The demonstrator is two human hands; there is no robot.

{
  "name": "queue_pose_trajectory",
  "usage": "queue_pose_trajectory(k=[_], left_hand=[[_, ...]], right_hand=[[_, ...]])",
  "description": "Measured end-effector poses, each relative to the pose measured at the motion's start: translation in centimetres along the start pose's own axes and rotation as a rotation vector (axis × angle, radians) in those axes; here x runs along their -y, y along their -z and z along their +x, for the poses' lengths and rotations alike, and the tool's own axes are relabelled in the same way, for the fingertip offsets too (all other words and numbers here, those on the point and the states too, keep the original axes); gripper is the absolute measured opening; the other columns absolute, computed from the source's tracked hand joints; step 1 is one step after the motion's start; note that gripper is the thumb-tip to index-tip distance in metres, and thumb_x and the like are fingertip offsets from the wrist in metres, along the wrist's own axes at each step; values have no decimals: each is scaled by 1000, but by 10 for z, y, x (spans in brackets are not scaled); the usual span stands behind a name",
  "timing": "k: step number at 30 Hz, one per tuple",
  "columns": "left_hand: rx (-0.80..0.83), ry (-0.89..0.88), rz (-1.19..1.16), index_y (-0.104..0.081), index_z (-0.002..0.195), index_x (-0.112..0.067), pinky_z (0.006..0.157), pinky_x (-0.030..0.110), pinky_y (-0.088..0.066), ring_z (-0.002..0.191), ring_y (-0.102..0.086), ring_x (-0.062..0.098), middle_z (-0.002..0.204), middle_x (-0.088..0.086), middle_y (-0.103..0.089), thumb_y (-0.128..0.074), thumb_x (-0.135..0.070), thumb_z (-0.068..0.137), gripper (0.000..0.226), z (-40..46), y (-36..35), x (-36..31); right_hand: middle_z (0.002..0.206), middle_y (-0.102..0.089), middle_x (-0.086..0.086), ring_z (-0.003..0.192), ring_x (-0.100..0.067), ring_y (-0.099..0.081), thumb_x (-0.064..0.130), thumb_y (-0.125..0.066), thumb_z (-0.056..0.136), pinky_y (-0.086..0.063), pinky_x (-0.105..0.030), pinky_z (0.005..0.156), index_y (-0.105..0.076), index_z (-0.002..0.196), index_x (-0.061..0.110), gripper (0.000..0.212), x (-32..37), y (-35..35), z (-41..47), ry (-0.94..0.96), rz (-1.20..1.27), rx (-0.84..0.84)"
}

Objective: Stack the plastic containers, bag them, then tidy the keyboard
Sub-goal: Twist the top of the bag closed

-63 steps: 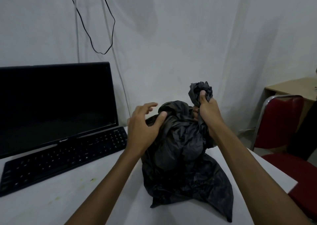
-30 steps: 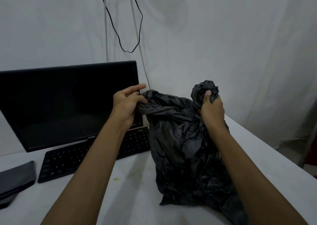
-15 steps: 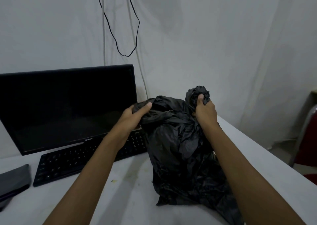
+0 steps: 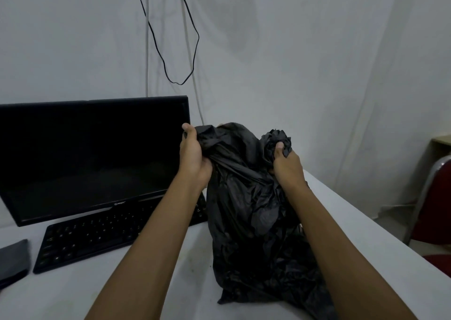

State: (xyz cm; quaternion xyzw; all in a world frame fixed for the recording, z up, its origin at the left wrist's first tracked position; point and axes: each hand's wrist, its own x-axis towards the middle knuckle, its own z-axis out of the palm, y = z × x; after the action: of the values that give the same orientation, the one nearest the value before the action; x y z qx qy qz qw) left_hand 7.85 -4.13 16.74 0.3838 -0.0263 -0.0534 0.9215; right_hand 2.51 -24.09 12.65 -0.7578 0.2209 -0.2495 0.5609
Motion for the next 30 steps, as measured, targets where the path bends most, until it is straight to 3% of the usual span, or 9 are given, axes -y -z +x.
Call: queue_pose_trajectory(k=[5, 9, 12, 18, 20, 22, 25, 27, 30], left_hand=[[20, -5, 146, -51, 119, -24, 63, 28, -54, 58, -56, 12, 82, 2, -56, -45, -60, 108, 38, 5, -4, 3], [109, -36, 358, -48, 131, -22, 74, 28, -60, 79, -64, 12, 107, 4, -60, -89, -44, 84, 67, 3, 8, 1], [184, -111, 575, -46, 140, -21, 83, 26, -60, 95, -68, 14, 118, 5, -61, -96, -13, 75, 82, 3, 25, 8], [190, -74, 765, -55, 144, -35, 112, 30, -49, 120, -66, 7, 130, -12, -68, -87, -71, 66, 91, -21, 31, 36], [123, -80, 745, -72, 113, -27, 99, 31, -57, 110, -72, 13, 115, -6, -77, -83, -66, 77, 54, -29, 21, 41], [65, -76, 639, -71, 95, -27, 90, 29, -57, 102, -74, 16, 104, -2, -78, -76, -55, 92, 28, -31, 8, 39], [154, -71, 360, -77, 105, -11, 105, 41, -57, 114, -76, 25, 118, 7, -81, -61, -51, 104, 43, -31, -12, 33], [193, -55, 223, -75, 110, 5, 103, 45, -59, 114, -77, 29, 117, 15, -80, -53, -53, 107, 62, -30, -21, 29], [157, -57, 207, -62, 87, -7, 78, 44, -64, 62, -69, 29, 74, 10, -70, -52, -54, 107, 52, -29, -31, 27]], right_hand=[[125, -74, -7, 101, -29, -75, 66, -35, 107, -56, -51, 106, -60, 143, 23, 61, -9, 2, 8, -20, 104, -2], [113, -73, -10, 67, -20, -65, 63, -38, 109, -53, -40, 78, -55, 144, 19, 58, -10, 5, 10, -95, 236, -2], [102, -67, -10, 69, -22, -60, 64, -40, 107, -49, -43, 79, -37, 138, 18, 55, -12, 8, 16, -189, 317, -13], [132, -64, -14, 113, -31, -69, 88, -43, 84, -60, -50, 100, -37, 135, 26, 81, -4, 15, 13, -264, 470, 80], [141, -66, -12, 120, -31, -70, 90, -49, 77, -60, -50, 100, -49, 144, 25, 94, -9, 19, 19, -298, 529, 146], [125, -74, -4, 99, -21, -73, 75, -51, 86, -60, -37, 84, -69, 125, 25, 66, -6, 25, 12, -317, 534, 157], [78, -62, 0, 64, -20, -58, 45, -43, 95, -47, -31, 64, -54, 76, 26, 29, -4, 32, 2, -325, 548, 146], [80, -63, -3, 71, -24, -59, 41, -46, 92, -48, -34, 69, -56, 79, 24, 23, -3, 34, -1, -323, 526, 156], [85, -71, -8, 73, -27, -65, 35, -51, 100, -54, -33, 68, -70, 100, 14, 29, 2, 37, -4, -301, 447, 159]])
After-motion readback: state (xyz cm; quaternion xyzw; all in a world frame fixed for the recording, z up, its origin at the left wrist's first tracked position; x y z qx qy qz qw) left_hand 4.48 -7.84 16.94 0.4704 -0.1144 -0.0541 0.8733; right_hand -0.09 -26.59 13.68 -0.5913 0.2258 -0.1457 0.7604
